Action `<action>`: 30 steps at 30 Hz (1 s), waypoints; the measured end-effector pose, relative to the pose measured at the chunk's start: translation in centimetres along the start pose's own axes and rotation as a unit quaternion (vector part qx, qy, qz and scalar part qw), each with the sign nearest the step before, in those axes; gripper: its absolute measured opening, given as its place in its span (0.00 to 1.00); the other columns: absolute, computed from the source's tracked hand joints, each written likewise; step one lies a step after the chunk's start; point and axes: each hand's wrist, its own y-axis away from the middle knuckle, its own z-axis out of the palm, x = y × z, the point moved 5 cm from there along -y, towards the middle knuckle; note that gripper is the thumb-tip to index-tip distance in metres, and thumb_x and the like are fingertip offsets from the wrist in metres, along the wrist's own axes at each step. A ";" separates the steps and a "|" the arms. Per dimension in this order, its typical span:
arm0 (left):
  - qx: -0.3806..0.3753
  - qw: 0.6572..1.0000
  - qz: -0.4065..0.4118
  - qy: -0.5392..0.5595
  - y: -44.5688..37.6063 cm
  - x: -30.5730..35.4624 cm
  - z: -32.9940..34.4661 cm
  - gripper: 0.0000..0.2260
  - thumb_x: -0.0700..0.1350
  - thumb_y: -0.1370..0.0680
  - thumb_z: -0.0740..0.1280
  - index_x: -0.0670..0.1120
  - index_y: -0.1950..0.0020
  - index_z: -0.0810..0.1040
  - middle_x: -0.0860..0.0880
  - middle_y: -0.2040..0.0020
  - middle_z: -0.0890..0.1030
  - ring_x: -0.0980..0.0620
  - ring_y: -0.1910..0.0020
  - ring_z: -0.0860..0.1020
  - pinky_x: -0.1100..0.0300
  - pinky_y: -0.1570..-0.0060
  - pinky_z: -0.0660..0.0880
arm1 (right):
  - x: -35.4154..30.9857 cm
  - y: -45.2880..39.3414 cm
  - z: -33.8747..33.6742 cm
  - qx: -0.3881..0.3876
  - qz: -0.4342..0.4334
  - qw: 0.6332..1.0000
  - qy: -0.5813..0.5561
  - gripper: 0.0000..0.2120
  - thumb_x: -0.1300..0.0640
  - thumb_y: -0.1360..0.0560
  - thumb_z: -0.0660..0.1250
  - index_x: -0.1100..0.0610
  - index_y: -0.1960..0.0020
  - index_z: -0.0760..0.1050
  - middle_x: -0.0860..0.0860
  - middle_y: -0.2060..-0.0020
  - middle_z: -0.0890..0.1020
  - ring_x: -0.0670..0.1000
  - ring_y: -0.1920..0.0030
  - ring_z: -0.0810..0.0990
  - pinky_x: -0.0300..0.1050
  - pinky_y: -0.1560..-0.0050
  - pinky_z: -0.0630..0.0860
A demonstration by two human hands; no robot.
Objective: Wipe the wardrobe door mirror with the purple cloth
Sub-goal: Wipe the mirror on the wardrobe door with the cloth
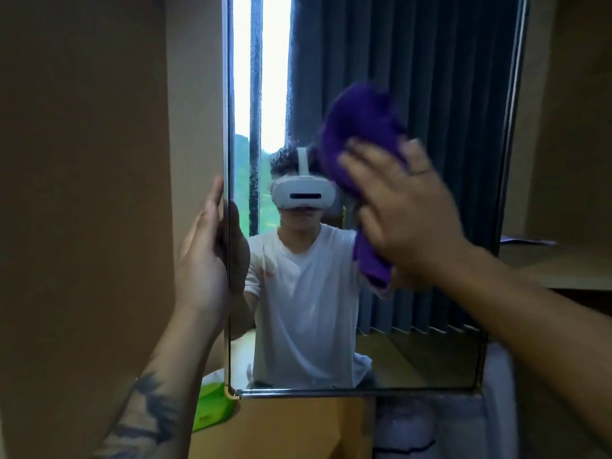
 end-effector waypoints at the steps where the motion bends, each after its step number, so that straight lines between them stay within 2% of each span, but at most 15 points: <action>1: -0.001 1.000 0.007 -0.018 0.2 0.0 0.2 0.16 0.47 0.13 0.56 0.52 0.28 0.75 0.73 0.49 0.80 0.79 0.45 0.75 0.80 0.48 0.70 | 2.2 -0.1 -0.7 0.012 0.075 0.997 -0.011 0.29 0.54 0.23 0.60 0.56 0.22 0.67 0.55 0.22 0.69 0.64 0.24 0.68 0.66 0.22 0.57; 4: -0.006 0.999 0.009 -0.045 0.0 -0.3 -0.2 0.16 0.48 0.14 0.58 0.56 0.27 0.75 0.67 0.37 0.77 0.74 0.37 0.73 0.74 0.40 0.70 | 3.3 0.8 -1.4 0.061 0.232 0.970 -0.040 0.28 0.53 0.21 0.55 0.56 0.21 0.65 0.53 0.21 0.66 0.64 0.21 0.62 0.66 0.21 0.56; 6: -0.009 0.999 0.003 -0.048 0.0 -0.4 -0.3 0.17 0.50 0.15 0.60 0.60 0.27 0.74 0.64 0.32 0.76 0.68 0.33 0.73 0.69 0.36 0.70 | 0.6 2.0 -0.7 0.072 0.229 0.970 -0.036 0.28 0.53 0.21 0.56 0.58 0.21 0.66 0.55 0.22 0.68 0.63 0.21 0.63 0.66 0.20 0.54; 9: -0.018 0.999 0.010 -0.038 0.0 -0.2 -0.2 0.16 0.49 0.15 0.62 0.59 0.27 0.75 0.64 0.35 0.78 0.64 0.33 0.75 0.68 0.36 0.72 | -4.9 5.2 1.1 0.057 0.019 0.998 -0.025 0.27 0.57 0.24 0.65 0.60 0.25 0.72 0.57 0.26 0.74 0.65 0.24 0.68 0.69 0.23 0.58; 12: -0.034 0.999 -0.012 -0.016 -0.3 -0.6 -0.7 0.18 0.53 0.21 0.65 0.63 0.31 0.78 0.56 0.31 0.79 0.56 0.30 0.76 0.54 0.28 0.70 | -8.0 8.5 2.3 0.024 -0.188 0.981 -0.036 0.19 0.57 0.18 0.63 0.55 0.29 0.78 0.51 0.30 0.80 0.66 0.26 0.71 0.68 0.25 0.64; 14: -0.048 0.998 -0.037 -0.006 -0.2 -0.9 -0.8 0.17 0.56 0.23 0.66 0.67 0.34 0.78 0.55 0.28 0.77 0.52 0.28 0.74 0.45 0.25 0.66 | -8.2 8.8 2.5 0.016 -0.261 0.964 -0.044 0.16 0.57 0.16 0.63 0.53 0.30 0.80 0.49 0.32 0.81 0.64 0.27 0.74 0.67 0.26 0.67; 16: -0.055 0.998 -0.042 -0.002 0.2 -1.3 -0.9 0.17 0.55 0.22 0.66 0.67 0.33 0.78 0.53 0.28 0.77 0.51 0.27 0.73 0.45 0.25 0.64 | -8.0 7.8 2.3 0.010 -0.305 0.951 -0.053 0.15 0.58 0.16 0.64 0.53 0.31 0.81 0.49 0.33 0.82 0.64 0.29 0.75 0.66 0.27 0.68; 19: -0.034 0.998 -0.040 0.017 0.6 -1.6 -1.2 0.15 0.48 0.16 0.64 0.60 0.31 0.79 0.48 0.32 0.81 0.55 0.38 0.80 0.57 0.40 0.77 | -7.7 5.0 1.6 0.005 -0.306 0.951 -0.052 0.17 0.58 0.14 0.58 0.53 0.30 0.79 0.51 0.31 0.80 0.64 0.26 0.72 0.66 0.24 0.64; 20: -0.031 0.999 -0.037 0.018 0.8 -1.6 -1.3 0.15 0.47 0.15 0.62 0.59 0.31 0.79 0.48 0.33 0.82 0.55 0.39 0.81 0.58 0.39 0.78 | -7.6 3.9 1.5 0.007 -0.258 0.964 -0.063 0.18 0.57 0.15 0.57 0.53 0.29 0.78 0.51 0.30 0.79 0.65 0.25 0.71 0.67 0.23 0.62; 22: -0.034 0.999 -0.031 0.013 1.1 -1.7 -1.4 0.15 0.46 0.15 0.61 0.57 0.31 0.79 0.48 0.33 0.81 0.51 0.34 0.79 0.51 0.30 0.73 | -8.0 3.1 1.7 0.022 -0.153 0.984 -0.086 0.19 0.55 0.17 0.60 0.55 0.28 0.77 0.52 0.28 0.77 0.67 0.24 0.69 0.69 0.23 0.61; 23: -0.037 0.999 -0.035 0.014 1.3 -1.7 -1.5 0.15 0.46 0.15 0.61 0.58 0.31 0.79 0.50 0.33 0.81 0.51 0.33 0.79 0.51 0.28 0.71 | -8.8 3.7 2.1 0.027 -0.159 0.983 -0.090 0.19 0.55 0.17 0.61 0.55 0.28 0.77 0.52 0.28 0.78 0.67 0.24 0.68 0.69 0.24 0.61; 24: -0.038 0.998 -0.038 0.012 1.3 -1.8 -1.6 0.15 0.46 0.15 0.61 0.57 0.31 0.78 0.52 0.34 0.82 0.52 0.33 0.79 0.52 0.29 0.72 | -10.2 5.2 2.7 0.024 -0.220 0.971 -0.094 0.18 0.56 0.17 0.61 0.54 0.30 0.79 0.51 0.30 0.79 0.66 0.24 0.68 0.69 0.25 0.63; 27: -0.035 0.998 -0.042 0.004 1.6 -1.8 -2.0 0.15 0.44 0.15 0.60 0.54 0.30 0.77 0.58 0.37 0.83 0.59 0.35 0.79 0.61 0.32 0.72 | -12.7 9.3 4.1 -0.040 -0.444 0.890 -0.096 0.14 0.56 0.16 0.61 0.52 0.34 0.81 0.48 0.36 0.82 0.62 0.26 0.72 0.65 0.24 0.64; 29: -0.044 0.998 -0.050 0.019 1.8 -2.0 -2.1 0.14 0.45 0.15 0.59 0.53 0.31 0.78 0.56 0.34 0.82 0.57 0.32 0.77 0.57 0.28 0.69 | -12.2 8.2 3.9 -0.033 -0.474 0.875 -0.094 0.15 0.56 0.15 0.60 0.51 0.32 0.80 0.48 0.35 0.82 0.61 0.26 0.72 0.64 0.23 0.63; 30: -0.045 0.997 -0.055 0.025 1.9 -2.0 -2.2 0.14 0.46 0.14 0.59 0.53 0.31 0.78 0.56 0.33 0.81 0.57 0.31 0.77 0.55 0.26 0.68 | -11.7 7.0 3.7 -0.018 -0.455 0.885 -0.093 0.15 0.56 0.15 0.60 0.51 0.33 0.80 0.48 0.35 0.82 0.61 0.27 0.73 0.64 0.23 0.63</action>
